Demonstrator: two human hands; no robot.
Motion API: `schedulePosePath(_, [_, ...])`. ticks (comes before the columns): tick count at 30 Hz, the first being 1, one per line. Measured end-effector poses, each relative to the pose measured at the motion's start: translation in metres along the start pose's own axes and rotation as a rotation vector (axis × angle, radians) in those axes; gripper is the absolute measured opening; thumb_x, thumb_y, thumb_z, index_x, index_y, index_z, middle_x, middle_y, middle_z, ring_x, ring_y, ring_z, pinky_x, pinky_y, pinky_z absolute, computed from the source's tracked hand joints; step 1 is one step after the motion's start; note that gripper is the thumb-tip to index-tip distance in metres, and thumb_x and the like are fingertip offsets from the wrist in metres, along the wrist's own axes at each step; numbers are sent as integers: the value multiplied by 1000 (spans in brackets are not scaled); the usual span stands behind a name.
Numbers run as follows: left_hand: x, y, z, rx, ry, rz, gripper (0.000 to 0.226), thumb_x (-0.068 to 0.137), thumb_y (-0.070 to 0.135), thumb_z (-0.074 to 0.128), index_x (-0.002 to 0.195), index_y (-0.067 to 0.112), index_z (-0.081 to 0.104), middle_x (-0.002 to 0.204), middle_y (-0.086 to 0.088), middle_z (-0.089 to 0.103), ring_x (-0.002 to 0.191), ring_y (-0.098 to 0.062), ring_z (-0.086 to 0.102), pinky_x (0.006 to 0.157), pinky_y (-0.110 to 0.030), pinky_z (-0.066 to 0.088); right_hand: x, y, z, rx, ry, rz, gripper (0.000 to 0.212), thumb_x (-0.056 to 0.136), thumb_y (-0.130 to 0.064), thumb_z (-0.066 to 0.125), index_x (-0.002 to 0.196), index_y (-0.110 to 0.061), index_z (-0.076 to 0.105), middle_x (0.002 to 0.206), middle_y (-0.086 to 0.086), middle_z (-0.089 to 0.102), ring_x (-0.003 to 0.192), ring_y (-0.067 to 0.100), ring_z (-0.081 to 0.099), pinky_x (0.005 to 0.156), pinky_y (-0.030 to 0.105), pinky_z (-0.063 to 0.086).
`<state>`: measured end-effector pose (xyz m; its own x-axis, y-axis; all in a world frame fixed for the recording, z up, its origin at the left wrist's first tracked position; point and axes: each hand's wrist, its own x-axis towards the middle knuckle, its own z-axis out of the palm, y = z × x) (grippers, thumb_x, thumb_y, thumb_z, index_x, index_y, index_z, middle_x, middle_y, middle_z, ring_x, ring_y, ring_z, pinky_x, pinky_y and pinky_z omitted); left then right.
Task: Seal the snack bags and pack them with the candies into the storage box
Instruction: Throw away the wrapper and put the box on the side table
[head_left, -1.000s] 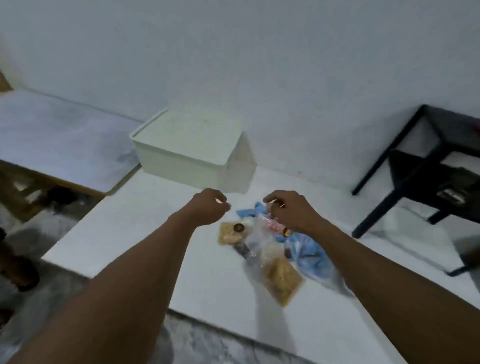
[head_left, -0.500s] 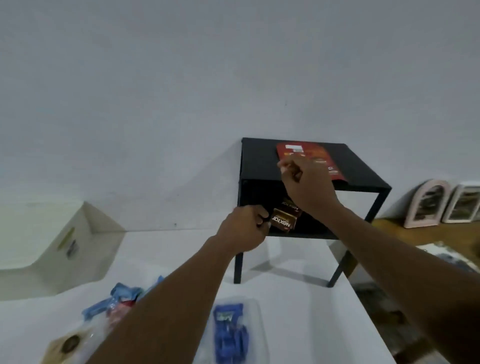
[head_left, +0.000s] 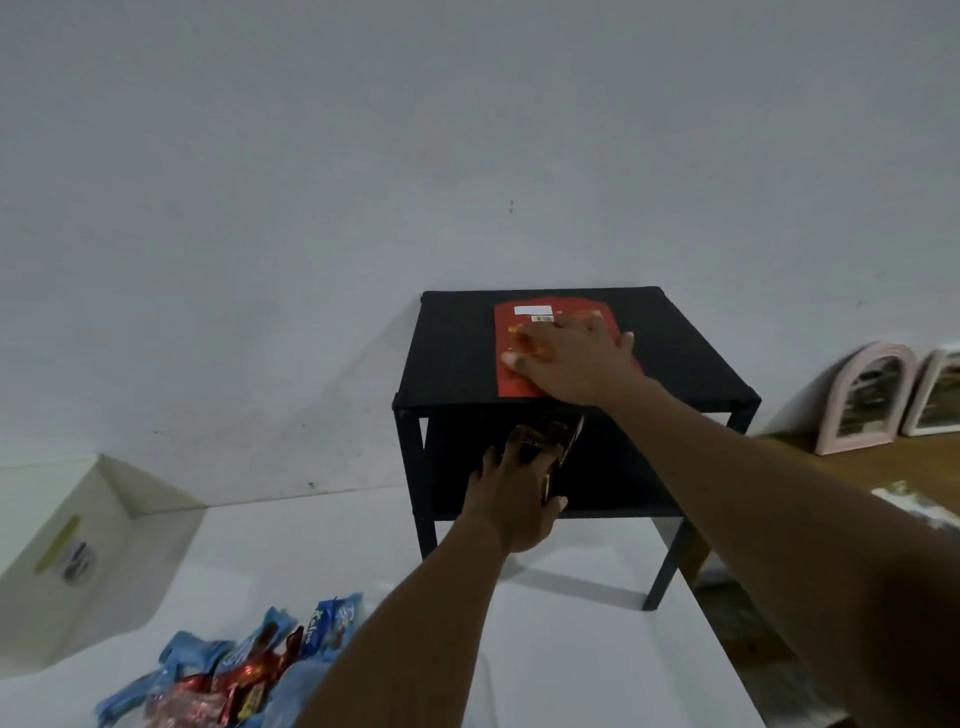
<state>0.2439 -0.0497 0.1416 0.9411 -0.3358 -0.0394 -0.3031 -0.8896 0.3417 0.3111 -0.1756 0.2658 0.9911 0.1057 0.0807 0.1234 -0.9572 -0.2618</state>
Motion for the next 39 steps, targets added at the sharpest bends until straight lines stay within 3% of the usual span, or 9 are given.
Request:
schedulePosePath(4, [6,4,-4,-1,94,-21,49,92,48,54,137,34,38,160,-4,16,140,-41,27,104,-57,42,5,1,1,-65,-67,-24,62,84,-80,25,142,-57,25,164,-1,14,150,43,3,106,79,-4])
schedulePosePath(6, [6,4,-5,10,107,-21,42,95,39,53,135,34,39,156,-4,22,133,-40,34,99,-55,47,6,0,0,-67,-71,-25,59,86,-78,24,141,-58,26,164,0,18,149,43,6,105,80,-4])
schedulePosePath(10, [-3,0,-3,106,72,13,51,98,26,47,141,49,32,160,-2,12,129,-46,30,96,-59,47,1,-3,-3,-42,-62,-50,51,91,-71,30,139,-56,35,160,0,28,148,42,14,105,80,-1])
schedulePosePath(14, [-22,-6,-5,123,64,-9,42,99,26,46,135,46,51,157,-1,18,129,-42,30,98,-55,47,-7,-10,-3,-13,-51,-48,46,92,-66,35,137,-54,42,157,-2,36,146,37,24,107,79,4])
schedulePosePath(21, [-66,-21,-11,100,233,-9,36,100,33,45,134,45,50,154,1,29,126,-38,38,91,-50,53,-34,-25,2,22,106,-60,35,99,-45,42,133,-47,49,141,1,54,132,31,46,110,66,25])
schedulePosePath(27, [-111,-35,-14,131,308,-10,37,100,39,48,136,46,51,156,0,30,123,-31,42,87,-40,54,-57,-37,7,81,148,-131,40,98,-34,49,137,-46,46,146,0,50,134,30,46,108,64,32])
schedulePosePath(32, [-153,-46,-22,153,368,1,37,100,38,47,135,49,49,154,1,31,115,-30,45,75,-37,53,-85,-57,8,78,182,-207,43,98,-21,49,136,-41,53,142,0,55,123,28,56,96,50,51])
schedulePosePath(39, [-239,-82,-39,219,402,5,33,98,40,46,129,49,51,152,3,30,106,-28,45,62,-34,52,-136,-129,18,135,181,-332,39,98,-22,50,135,-34,56,141,1,55,121,26,56,95,39,52])
